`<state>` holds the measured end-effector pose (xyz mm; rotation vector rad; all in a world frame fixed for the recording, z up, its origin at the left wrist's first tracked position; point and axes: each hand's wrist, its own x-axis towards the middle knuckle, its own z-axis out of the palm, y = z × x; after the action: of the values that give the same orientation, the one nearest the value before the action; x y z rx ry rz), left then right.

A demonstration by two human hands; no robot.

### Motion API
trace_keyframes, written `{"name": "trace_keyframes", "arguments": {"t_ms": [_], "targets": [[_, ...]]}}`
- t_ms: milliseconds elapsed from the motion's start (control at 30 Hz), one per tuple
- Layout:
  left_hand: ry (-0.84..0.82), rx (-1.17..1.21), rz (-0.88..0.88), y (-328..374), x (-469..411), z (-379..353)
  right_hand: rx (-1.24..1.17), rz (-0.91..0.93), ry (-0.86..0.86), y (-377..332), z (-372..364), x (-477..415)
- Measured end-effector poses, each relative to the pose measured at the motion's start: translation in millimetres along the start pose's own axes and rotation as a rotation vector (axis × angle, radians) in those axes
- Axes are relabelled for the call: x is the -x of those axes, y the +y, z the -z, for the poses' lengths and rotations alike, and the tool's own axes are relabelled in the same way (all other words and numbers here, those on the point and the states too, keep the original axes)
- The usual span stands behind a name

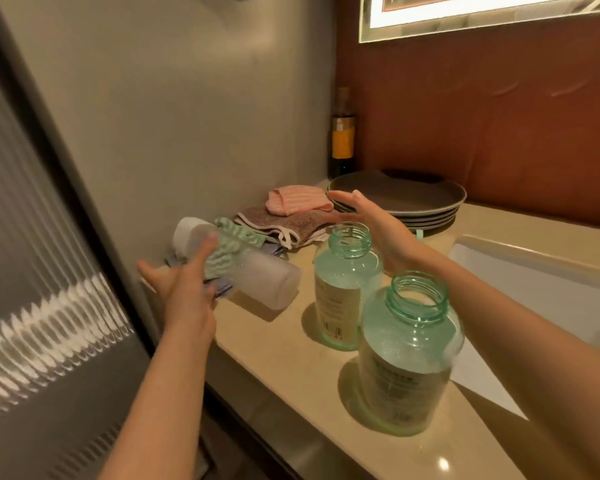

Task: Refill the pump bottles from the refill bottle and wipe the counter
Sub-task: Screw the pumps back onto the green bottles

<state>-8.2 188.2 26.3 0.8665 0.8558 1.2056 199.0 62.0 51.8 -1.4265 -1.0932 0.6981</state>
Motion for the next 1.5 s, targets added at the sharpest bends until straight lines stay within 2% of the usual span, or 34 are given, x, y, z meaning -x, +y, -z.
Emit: {"name": "trace_keyframes", "arguments": {"t_ms": [100,167,233,400,567,667,833,967,1067,1200,1400,1500], "targets": [[0.105,-0.396,0.024,-12.5,-19.3,-23.6,-0.001,-0.028,-0.029,6.8,0.6,-0.2],[0.023,-0.586,0.005,-14.9,-27.0,-45.5,-0.037,-0.086,-0.069,12.6,0.8,0.1],[-0.092,-0.621,0.059,-17.1,-35.6,-59.4,-0.083,-0.156,-0.079,18.0,2.8,0.1],[-0.157,-0.709,0.166,-14.3,-51.9,-63.2,-0.11,-0.231,-0.053,18.3,6.6,0.5],[-0.202,-0.499,0.272,-4.0,-44.4,-59.5,-0.109,-0.24,-0.003,14.7,13.1,4.8],[-0.226,-0.433,0.133,-5.8,-37.8,-62.2,-0.125,-0.229,0.043,7.1,18.4,14.2],[-0.364,-0.584,-0.371,2.0,-13.6,-66.6,-0.146,-0.108,0.198,6.0,29.1,23.8],[-0.473,-0.681,-0.555,-3.1,0.8,-65.7,-0.082,-0.022,0.354,6.3,32.1,31.4],[-0.461,-0.693,-0.608,-9.3,3.0,-64.2,-0.054,0.015,0.47,6.3,34.6,37.9],[-0.412,-0.702,-0.586,-16.3,-1.0,-59.0,0.179,0.047,0.584,13.8,37.8,44.2],[-0.396,-0.659,-0.527,-21.9,7.1,-52.1,0.598,-0.096,0.407,23.1,29.6,58.2],[-0.316,-0.591,-0.503,-24.5,17.4,-48.8,0.658,-0.114,0.324,30.3,23.8,61.7]]}}
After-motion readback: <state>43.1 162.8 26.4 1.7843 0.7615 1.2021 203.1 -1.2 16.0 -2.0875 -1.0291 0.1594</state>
